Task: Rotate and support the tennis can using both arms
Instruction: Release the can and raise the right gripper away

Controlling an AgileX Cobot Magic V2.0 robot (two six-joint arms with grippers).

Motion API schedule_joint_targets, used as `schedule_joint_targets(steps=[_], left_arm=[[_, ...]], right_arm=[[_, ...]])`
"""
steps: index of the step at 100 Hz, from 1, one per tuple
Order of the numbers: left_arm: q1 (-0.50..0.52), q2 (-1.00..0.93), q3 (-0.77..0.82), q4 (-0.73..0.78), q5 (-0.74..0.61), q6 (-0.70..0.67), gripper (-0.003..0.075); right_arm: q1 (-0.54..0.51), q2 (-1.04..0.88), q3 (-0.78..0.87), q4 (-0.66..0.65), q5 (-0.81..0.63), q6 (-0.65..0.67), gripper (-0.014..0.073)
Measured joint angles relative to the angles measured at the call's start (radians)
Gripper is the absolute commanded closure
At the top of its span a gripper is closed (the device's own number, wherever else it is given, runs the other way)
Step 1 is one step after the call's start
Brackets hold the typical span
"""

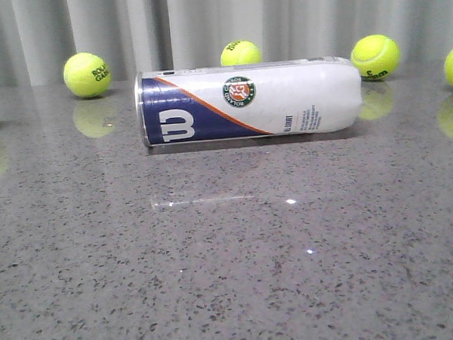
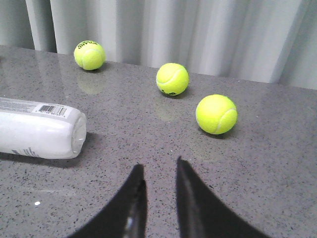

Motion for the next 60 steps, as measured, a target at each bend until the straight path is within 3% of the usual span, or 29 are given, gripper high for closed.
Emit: schedule_joint_targets(steps=[46, 60], left_arm=[[0.0, 0.0, 0.0, 0.0, -0.037, 0.0, 0.0741], [0.0, 0.0, -0.019, -0.065, 0.009, 0.0, 0.0741]], right_arm=[[0.0, 0.0, 0.0, 0.0, 0.0, 0.0, 0.0661], [0.0, 0.0, 0.0, 0.0, 0.0, 0.0, 0.0661]])
